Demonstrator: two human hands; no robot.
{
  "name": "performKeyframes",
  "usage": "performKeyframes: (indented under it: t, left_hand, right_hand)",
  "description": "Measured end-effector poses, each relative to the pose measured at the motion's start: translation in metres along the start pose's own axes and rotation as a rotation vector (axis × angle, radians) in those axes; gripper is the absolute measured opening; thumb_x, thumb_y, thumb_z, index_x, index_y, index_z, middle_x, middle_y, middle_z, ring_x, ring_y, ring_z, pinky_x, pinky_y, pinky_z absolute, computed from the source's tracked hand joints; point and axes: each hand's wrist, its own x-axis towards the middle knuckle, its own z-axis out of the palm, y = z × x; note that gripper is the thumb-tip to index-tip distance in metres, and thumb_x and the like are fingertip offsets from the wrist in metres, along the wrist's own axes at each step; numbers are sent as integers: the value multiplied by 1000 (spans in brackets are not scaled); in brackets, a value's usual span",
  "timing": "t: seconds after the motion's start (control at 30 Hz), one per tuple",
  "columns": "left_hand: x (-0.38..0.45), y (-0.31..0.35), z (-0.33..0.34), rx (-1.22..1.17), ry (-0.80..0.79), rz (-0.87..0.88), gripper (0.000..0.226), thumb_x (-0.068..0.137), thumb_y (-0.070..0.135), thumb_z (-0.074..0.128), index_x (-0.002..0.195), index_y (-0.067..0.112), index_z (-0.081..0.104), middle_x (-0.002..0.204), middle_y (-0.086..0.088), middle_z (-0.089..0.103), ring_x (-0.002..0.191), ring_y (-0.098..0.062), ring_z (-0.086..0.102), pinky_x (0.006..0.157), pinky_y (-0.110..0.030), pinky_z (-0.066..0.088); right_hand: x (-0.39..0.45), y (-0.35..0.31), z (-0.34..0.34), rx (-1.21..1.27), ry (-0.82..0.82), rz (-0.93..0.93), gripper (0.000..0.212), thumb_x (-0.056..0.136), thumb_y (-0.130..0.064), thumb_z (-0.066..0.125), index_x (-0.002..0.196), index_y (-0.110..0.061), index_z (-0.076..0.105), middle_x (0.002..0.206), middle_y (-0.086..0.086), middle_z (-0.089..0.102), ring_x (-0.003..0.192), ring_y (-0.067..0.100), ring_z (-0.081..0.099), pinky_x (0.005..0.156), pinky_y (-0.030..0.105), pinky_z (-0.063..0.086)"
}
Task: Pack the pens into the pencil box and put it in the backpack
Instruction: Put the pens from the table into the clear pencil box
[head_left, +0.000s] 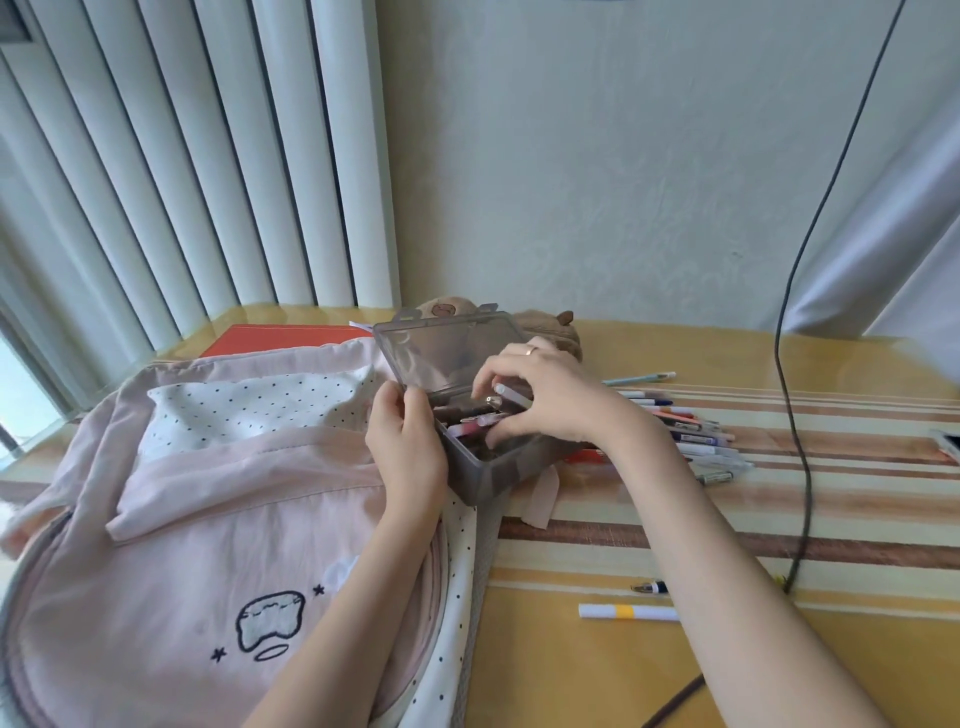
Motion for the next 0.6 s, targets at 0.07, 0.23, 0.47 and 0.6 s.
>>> performKeyframes:
  t: [0.07, 0.23, 0.47, 0.6]
  left_hand:
    - [2, -2, -1, -14, -10, -23, 28, 86, 12, 42, 61, 17, 32, 68, -13, 49, 63, -24, 59, 65, -38, 44]
    - [1, -2, -2, -2, -43, -26, 30, 86, 16, 43, 58, 22, 33, 68, -13, 50, 66, -26, 64, 67, -38, 50]
    - [-2, 3, -2, -66, -64, -22, 28, 91, 9, 41, 64, 16, 34, 68, -12, 47, 64, -21, 64, 65, -36, 46]
    - [1, -1, -2, -74, -94, -36, 25, 88, 16, 42, 63, 17, 35, 74, -16, 51, 73, -36, 66, 68, -44, 52]
  right_hand:
    - [-5, 2, -7, 93, -8, 34, 40, 65, -43, 80, 100, -42, 61, 103, -10, 59, 98, 14, 43, 82, 33, 40]
    - [-6, 7, -1, 217, -140, 77, 11, 71, -38, 78, 71, -43, 68, 95, -3, 71, 72, 8, 54, 71, 33, 46]
    - [-36, 14, -8, 486, -18, 226, 51, 93, -56, 28, 107, -34, 71, 116, -9, 68, 111, 5, 56, 98, 28, 36]
    - [-55, 18, -7, 484, -31, 209, 36, 98, -42, 37, 114, -32, 68, 119, -17, 64, 105, -16, 50, 91, 12, 35]
